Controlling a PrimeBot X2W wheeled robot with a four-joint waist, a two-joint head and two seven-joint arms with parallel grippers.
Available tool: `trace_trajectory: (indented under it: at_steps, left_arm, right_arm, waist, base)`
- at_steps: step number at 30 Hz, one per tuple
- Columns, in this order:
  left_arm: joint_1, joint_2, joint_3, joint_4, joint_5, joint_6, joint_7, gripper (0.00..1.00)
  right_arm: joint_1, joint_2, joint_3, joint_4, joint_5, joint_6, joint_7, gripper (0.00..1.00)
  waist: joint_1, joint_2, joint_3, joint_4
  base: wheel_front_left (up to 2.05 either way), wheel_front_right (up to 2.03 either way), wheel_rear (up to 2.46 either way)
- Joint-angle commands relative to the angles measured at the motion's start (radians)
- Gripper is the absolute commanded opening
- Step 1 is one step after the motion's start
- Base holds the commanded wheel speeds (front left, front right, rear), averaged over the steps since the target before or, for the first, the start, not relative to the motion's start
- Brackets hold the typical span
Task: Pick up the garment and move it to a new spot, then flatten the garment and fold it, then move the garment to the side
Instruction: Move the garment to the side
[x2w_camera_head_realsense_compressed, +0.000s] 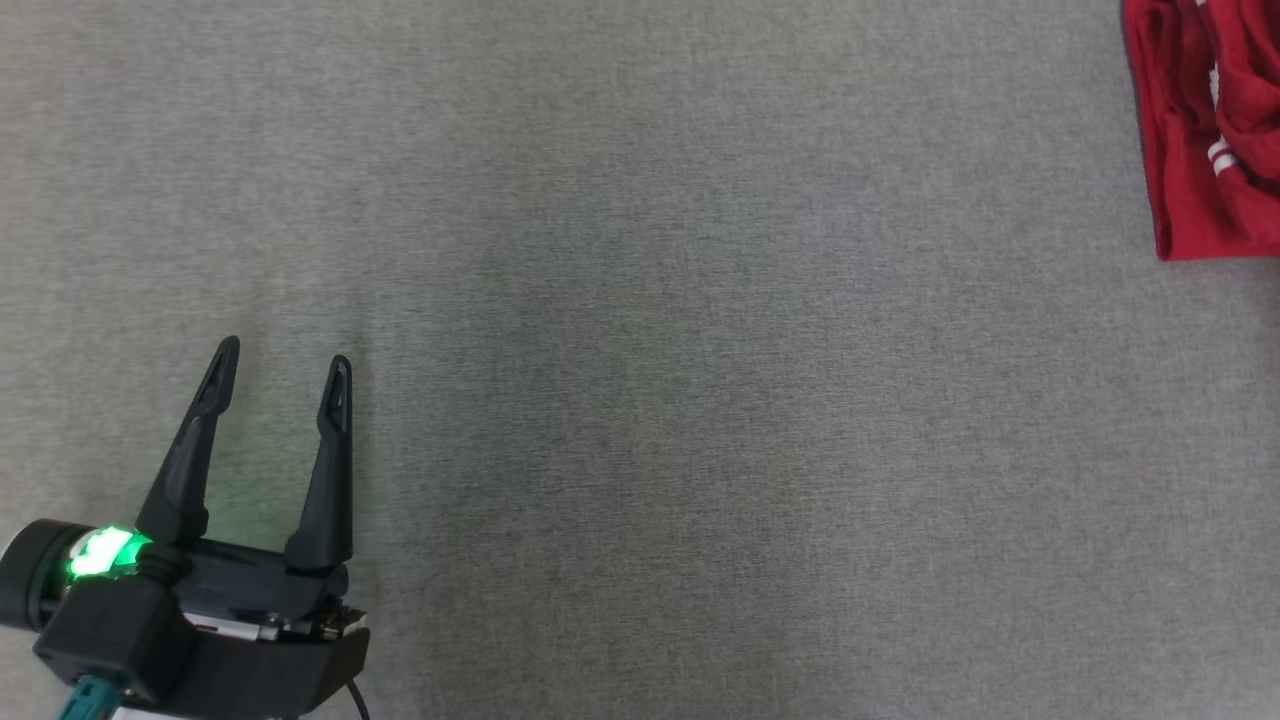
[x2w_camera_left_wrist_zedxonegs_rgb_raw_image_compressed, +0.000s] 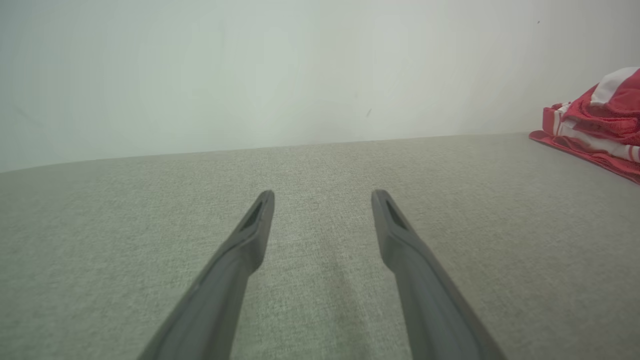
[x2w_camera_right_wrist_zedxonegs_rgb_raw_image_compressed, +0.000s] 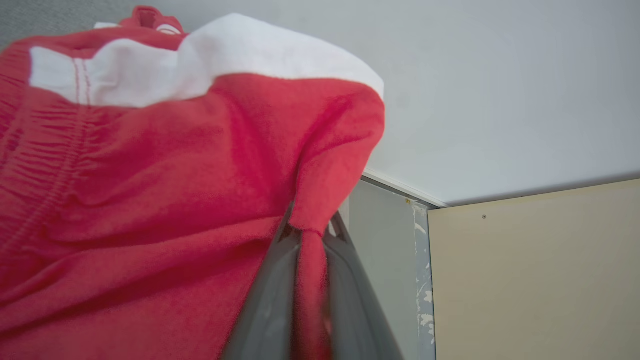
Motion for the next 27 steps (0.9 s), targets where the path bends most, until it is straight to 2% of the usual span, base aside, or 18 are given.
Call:
trace_trajectory:
  at_steps: [1,9,17,19,20,27]
  left_arm:
    - [-0.012,0.006,0.003,-0.009,-0.015,0.001,-0.003,1.00]
    - [-0.020,0.029,0.005,-0.046,-0.013,0.001,-0.003,1.00]
    - [-0.020,0.034,0.005,-0.056,-0.018,0.001,-0.003,1.00]
    - [-0.020,0.034,0.007,-0.055,-0.021,0.001,-0.003,1.00]
    - [-0.021,0.033,0.008,-0.055,-0.021,0.001,-0.003,1.00]
    - [-0.020,0.027,0.015,-0.050,-0.023,0.001,-0.003,1.00]
  right_arm:
    - [-0.012,0.006,0.002,-0.006,-0.004,-0.003,-0.003,0.00]
    - [-0.059,0.032,0.025,-0.014,-0.023,-0.003,-0.018,0.00]
    - [-0.087,0.025,0.044,0.015,-0.038,-0.003,-0.029,0.02]
    - [-0.094,0.023,0.046,0.024,-0.042,-0.003,-0.024,0.75]
    - [-0.094,0.021,0.049,0.026,-0.045,-0.003,-0.026,1.00]
    - [-0.113,0.020,0.059,0.042,-0.067,-0.003,-0.048,1.00]
  waist:
    - [-0.0001,-0.0001,0.024,-0.024]
    - [-0.0001,-0.0001,0.070,-0.065]
    - [-0.0001,-0.0001,0.080,-0.068]
    - [-0.0001,-0.0001,0.080,-0.066]
    - [-0.0001,-0.0001,0.080,-0.064]
    - [-0.0001,-0.0001,0.073,-0.059]
  base:
    - [0.00,0.00,0.00]
    - [0.00,0.00,0.00]
    - [0.00,0.00,0.00]
    - [0.00,0.00,0.00]
    - [0.00,0.00,0.00]
    - [0.00,0.00,0.00]
